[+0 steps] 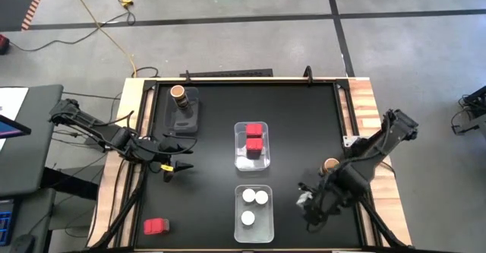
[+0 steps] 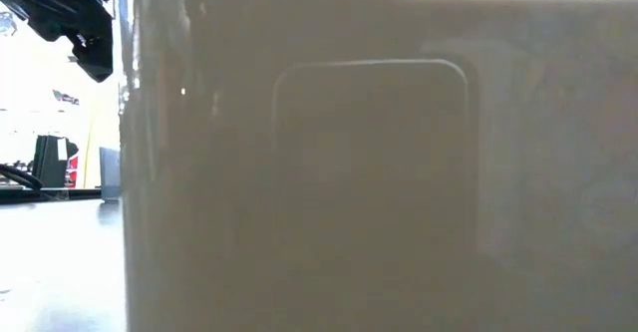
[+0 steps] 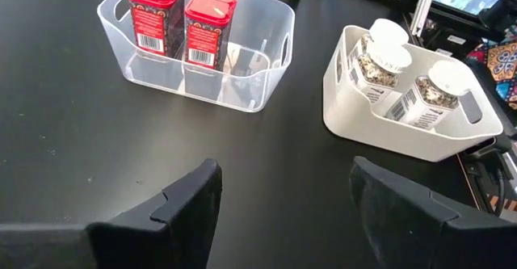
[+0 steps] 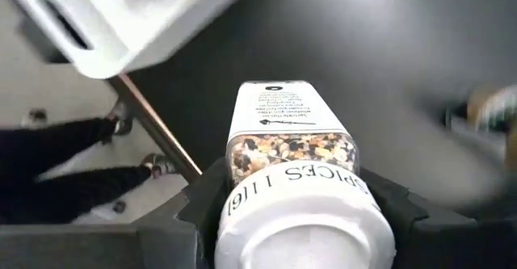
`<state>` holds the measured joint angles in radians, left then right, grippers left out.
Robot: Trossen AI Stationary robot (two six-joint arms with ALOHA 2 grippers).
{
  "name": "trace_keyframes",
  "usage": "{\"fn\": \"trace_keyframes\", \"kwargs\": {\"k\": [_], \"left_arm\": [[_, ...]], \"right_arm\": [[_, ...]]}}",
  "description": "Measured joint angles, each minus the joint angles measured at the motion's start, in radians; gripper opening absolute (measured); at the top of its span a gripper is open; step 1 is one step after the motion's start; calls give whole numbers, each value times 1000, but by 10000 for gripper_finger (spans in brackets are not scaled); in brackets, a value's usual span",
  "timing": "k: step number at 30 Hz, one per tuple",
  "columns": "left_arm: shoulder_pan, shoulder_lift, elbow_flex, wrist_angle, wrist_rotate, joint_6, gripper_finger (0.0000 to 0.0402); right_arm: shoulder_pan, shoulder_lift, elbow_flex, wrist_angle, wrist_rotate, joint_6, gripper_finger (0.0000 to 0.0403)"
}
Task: Sort spices by type
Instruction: Put the white seasoning bottle into the white bin
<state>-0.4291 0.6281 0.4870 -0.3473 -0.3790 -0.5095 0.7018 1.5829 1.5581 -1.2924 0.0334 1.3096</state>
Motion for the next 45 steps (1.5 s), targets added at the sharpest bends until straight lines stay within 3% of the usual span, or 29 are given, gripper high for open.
{"fn": "trace_keyframes", "kwargs": {"k": [6, 11, 27, 33, 45], "left_arm": [[0, 0, 0, 0, 0, 0, 261], [0, 0, 0, -1, 0, 0, 261], [0, 0, 0, -3, 1, -10, 261], [0, 0, 0, -5, 1, -11, 261], [-1, 0, 0, -6, 26, -16, 261]], "right_arm": [[-75, 7, 41, 135, -6, -196, 219], [-102, 66, 76, 205, -8, -244, 219], [-111, 385, 442, 23, -8, -494, 227], [-125, 434, 466, 23, -9, -650, 228], [-122, 549, 466, 41, -9, -690, 229]]}}
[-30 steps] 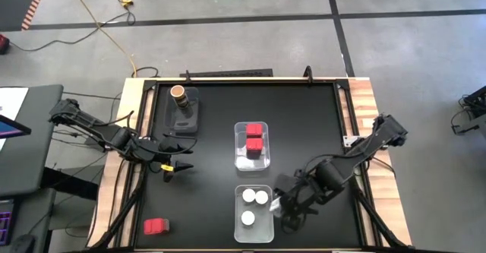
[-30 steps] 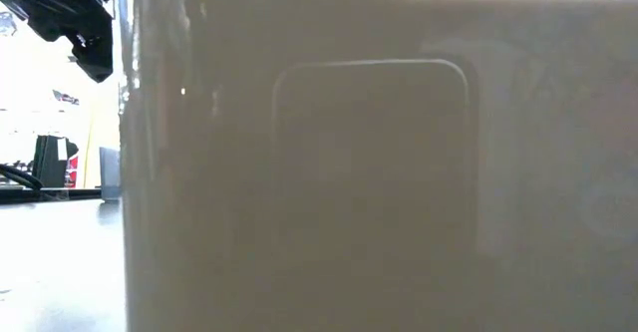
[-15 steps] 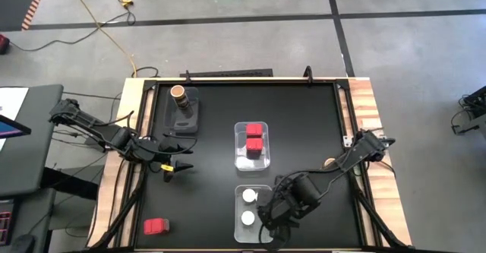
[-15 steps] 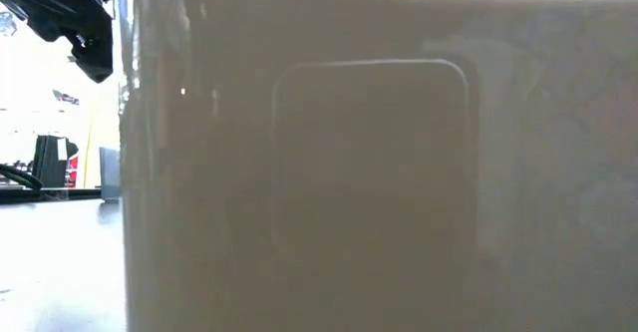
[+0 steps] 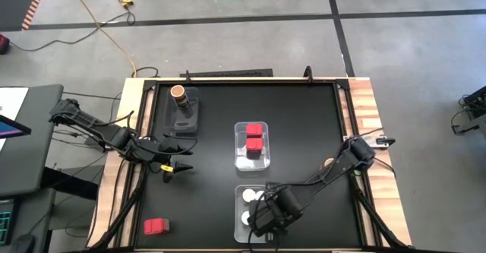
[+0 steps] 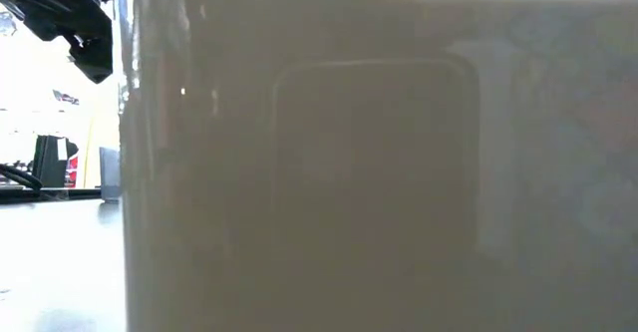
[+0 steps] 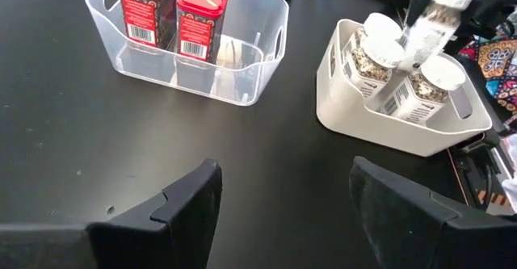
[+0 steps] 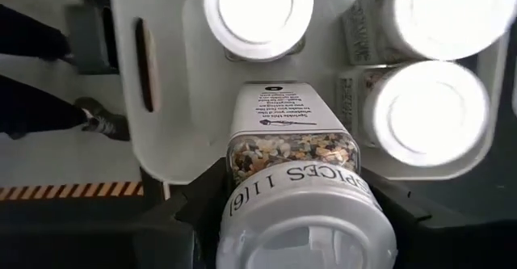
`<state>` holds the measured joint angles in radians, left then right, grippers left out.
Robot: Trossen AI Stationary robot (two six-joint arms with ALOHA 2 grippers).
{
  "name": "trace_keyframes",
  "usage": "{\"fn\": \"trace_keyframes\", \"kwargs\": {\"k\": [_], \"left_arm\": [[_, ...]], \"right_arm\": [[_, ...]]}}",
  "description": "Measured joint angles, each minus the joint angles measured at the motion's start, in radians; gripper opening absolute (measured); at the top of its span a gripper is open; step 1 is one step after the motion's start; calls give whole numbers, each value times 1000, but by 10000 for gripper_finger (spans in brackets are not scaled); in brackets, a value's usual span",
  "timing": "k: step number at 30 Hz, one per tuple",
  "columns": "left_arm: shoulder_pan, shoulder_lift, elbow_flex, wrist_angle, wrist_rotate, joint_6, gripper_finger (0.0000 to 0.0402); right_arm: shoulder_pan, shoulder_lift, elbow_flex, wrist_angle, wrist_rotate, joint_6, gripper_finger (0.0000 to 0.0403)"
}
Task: Sort spices by type
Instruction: Put the white seasoning bottle into the white bin
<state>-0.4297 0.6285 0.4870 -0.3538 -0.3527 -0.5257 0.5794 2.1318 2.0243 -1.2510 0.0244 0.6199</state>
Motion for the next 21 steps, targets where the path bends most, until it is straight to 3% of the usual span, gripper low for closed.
{"fn": "trace_keyframes", "kwargs": {"k": [21], "left_arm": [[0, 0, 0, -49, 0, -2, 261]], "right_arm": [[-52, 77, 0, 38, -45, -72, 229]]}}
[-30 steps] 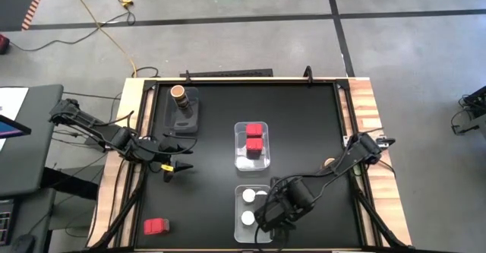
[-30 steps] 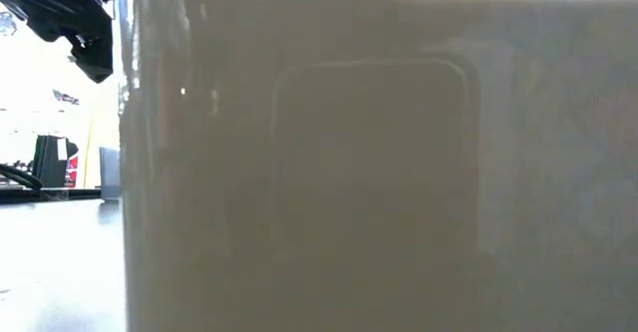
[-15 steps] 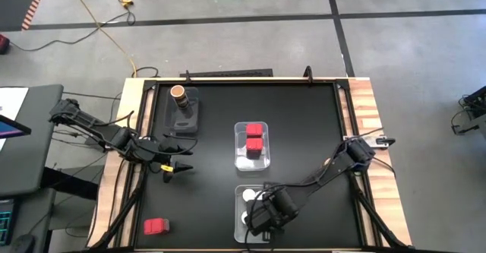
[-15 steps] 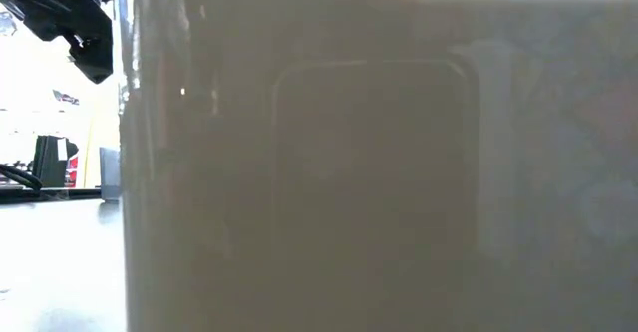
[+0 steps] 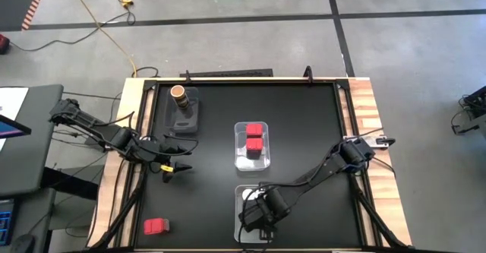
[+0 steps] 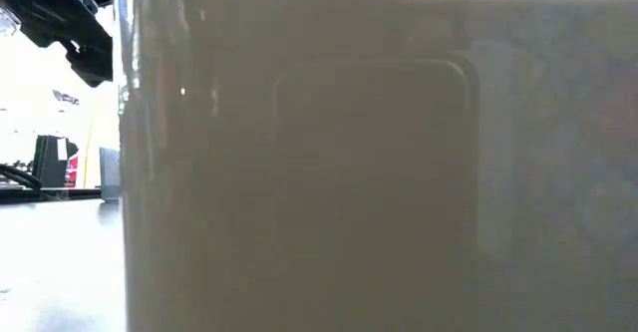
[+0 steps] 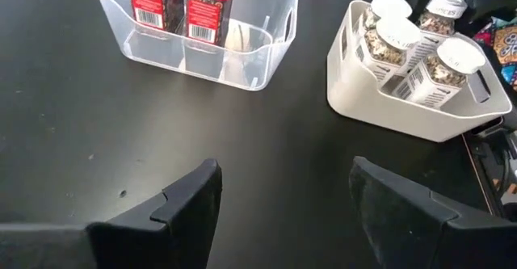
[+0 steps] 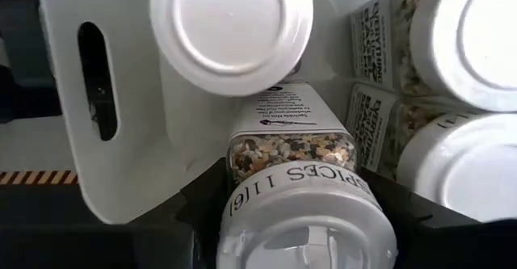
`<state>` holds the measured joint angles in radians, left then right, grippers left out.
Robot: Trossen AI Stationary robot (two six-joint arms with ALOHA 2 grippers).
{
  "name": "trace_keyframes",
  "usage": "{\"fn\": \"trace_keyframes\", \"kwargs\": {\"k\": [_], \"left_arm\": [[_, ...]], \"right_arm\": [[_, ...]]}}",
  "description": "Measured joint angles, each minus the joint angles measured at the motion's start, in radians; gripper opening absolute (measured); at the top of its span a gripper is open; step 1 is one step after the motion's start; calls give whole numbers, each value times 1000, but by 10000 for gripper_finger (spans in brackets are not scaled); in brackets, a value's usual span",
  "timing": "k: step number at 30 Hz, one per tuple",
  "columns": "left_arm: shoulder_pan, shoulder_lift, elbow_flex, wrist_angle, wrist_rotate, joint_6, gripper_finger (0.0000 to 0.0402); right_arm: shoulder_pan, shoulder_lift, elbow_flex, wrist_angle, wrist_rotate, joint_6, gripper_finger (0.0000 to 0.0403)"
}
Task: Sort spices by type
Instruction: Put the white seasoning bottle into the white bin
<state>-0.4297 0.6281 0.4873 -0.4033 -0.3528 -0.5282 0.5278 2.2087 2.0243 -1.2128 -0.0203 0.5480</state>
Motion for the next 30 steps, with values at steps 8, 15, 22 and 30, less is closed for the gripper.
{"fn": "trace_keyframes", "kwargs": {"k": [8, 15, 22, 30], "left_arm": [[0, 0, 0, -5, 0, 0, 261], [0, 0, 0, -7, 0, 0, 261], [0, 0, 0, -8, 0, 0, 261], [0, 0, 0, -8, 0, 0, 261]], "right_arm": [[-1, 39, 0, 15, -40, -44, 231], [-14, 39, 0, 10, -47, 57, 238], [-15, 39, 0, 9, -102, 91, 239], [-19, 39, 0, 9, -114, 91, 240]]}}
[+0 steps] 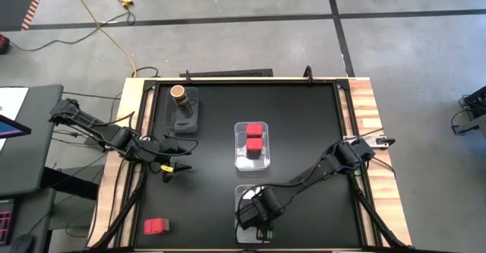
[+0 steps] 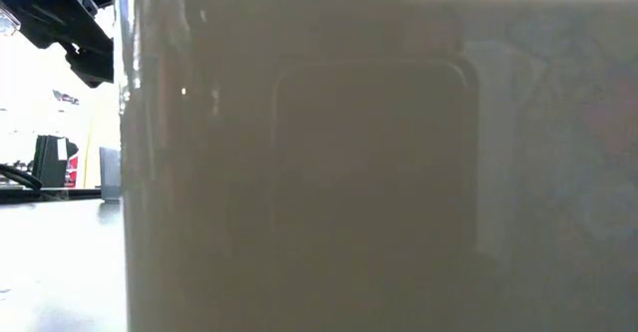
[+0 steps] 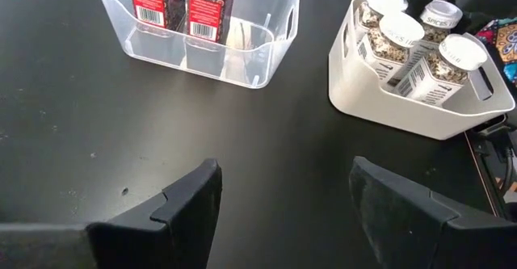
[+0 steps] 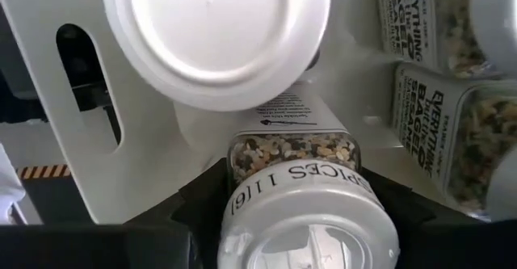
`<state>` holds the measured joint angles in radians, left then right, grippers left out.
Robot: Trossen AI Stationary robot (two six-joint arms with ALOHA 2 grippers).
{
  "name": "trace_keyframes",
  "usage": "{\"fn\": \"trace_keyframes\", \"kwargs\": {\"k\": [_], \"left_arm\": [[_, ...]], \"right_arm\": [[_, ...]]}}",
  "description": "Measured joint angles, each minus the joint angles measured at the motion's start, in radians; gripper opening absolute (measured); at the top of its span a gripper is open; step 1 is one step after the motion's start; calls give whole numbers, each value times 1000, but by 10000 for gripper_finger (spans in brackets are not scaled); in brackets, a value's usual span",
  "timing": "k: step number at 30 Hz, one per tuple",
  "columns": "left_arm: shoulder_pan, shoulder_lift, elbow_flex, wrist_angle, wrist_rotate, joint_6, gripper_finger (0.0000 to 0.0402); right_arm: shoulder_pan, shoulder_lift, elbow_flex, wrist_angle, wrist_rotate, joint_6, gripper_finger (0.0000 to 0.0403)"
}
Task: Sort spices by type
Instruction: Put the white seasoning bottle into the white bin
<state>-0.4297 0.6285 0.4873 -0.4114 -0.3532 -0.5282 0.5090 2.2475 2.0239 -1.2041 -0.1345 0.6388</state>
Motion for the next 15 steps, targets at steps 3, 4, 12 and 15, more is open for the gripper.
{"fn": "trace_keyframes", "kwargs": {"k": [3, 4, 12, 15], "left_arm": [[0, 0, 0, 0, 0, 0, 261], [0, 0, 0, 0, 0, 0, 261], [0, 0, 0, 0, 0, 0, 261], [0, 0, 0, 0, 0, 0, 261]], "right_arm": [[-3, 0, 0, 0, 0, -1, 240], [-6, 0, 0, 0, 0, -2, 240], [-9, 0, 0, 1, 0, -11, 252], [-9, -1, 0, 1, 0, -18, 267]]}}
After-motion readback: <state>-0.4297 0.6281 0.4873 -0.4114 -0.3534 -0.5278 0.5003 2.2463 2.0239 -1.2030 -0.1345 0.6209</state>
